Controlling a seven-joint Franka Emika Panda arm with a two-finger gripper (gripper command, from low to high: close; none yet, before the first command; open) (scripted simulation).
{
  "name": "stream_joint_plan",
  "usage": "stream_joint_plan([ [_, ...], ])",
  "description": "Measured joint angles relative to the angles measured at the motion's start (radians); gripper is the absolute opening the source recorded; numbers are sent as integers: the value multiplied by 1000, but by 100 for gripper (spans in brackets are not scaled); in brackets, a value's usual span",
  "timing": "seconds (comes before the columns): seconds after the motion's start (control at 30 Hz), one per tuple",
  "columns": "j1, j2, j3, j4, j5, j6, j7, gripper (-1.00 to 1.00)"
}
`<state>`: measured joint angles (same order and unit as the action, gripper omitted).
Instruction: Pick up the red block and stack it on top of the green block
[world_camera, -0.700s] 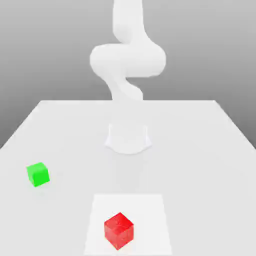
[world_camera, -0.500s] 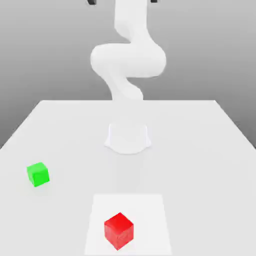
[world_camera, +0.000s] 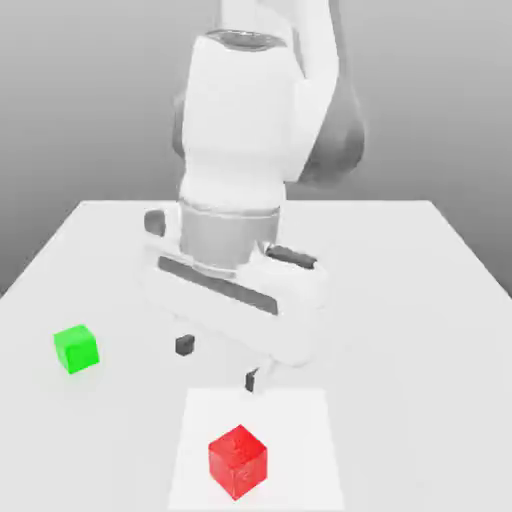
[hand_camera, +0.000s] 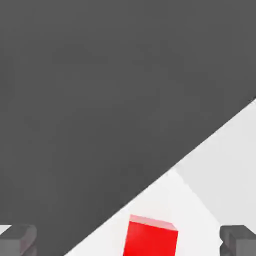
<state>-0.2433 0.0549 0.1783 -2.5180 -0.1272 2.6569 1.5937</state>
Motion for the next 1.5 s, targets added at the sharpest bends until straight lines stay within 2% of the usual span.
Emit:
stream_joint_plan([
  [0.1,4,100,0,-24,38,53,52,0],
  [0.27,43,279,-51,-4,-16,195,112,0],
  [0.3,49,298,-59,-1,-24,210,117,-100],
  [0.5,52,308,-63,0,-29,221,121,-100],
  [0.7,18,135,-15,-28,49,78,65,-100],
  [0.83,-57,46,-114,-94,65,49,205,-100],
  [1.07,-365,-102,-252,-222,61,32,526,-100],
  [1.17,-450,-165,-300,-279,66,30,665,-100],
  [1.27,-505,-128,-344,-314,90,105,757,-100],
  [1.37,-522,-27,-338,-316,144,207,737,-100],
  [1.4,-521,4,-328,-315,164,236,725,100],
  [1.5,-521,4,-328,-315,164,236,725,100],
])
